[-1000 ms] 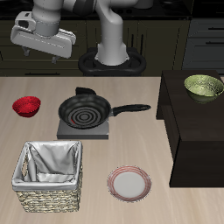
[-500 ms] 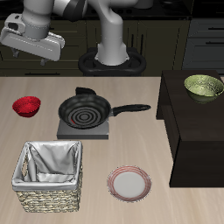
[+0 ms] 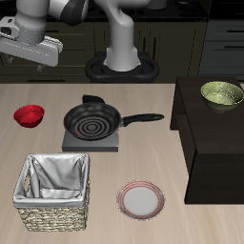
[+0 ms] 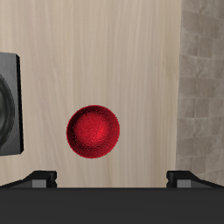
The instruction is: Place the red bowl on the plate
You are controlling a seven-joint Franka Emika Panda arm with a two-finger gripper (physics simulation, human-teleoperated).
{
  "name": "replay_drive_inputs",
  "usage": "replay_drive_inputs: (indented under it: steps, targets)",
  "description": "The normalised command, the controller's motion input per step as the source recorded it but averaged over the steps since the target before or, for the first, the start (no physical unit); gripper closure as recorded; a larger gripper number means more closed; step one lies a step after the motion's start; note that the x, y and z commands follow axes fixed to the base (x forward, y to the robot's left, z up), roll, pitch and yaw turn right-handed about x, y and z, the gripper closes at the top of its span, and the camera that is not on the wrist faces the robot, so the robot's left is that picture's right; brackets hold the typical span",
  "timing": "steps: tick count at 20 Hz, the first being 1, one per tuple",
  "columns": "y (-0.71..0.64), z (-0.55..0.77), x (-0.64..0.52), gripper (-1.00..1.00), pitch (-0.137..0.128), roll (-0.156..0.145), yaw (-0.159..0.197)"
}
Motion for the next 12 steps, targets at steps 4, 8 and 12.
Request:
replay_drive_inputs:
  steps: [4,8,12]
  targets:
    - [-0.26,0.03,0.02,-1.00,0.004,0.000,-0.003]
    - [-0.06,0.02,-0.02,-1.00,-0.028,0.019,0.031]
    - [-0.15,-0.10,0.10,-1.00,0.022,-0.008,-0.012]
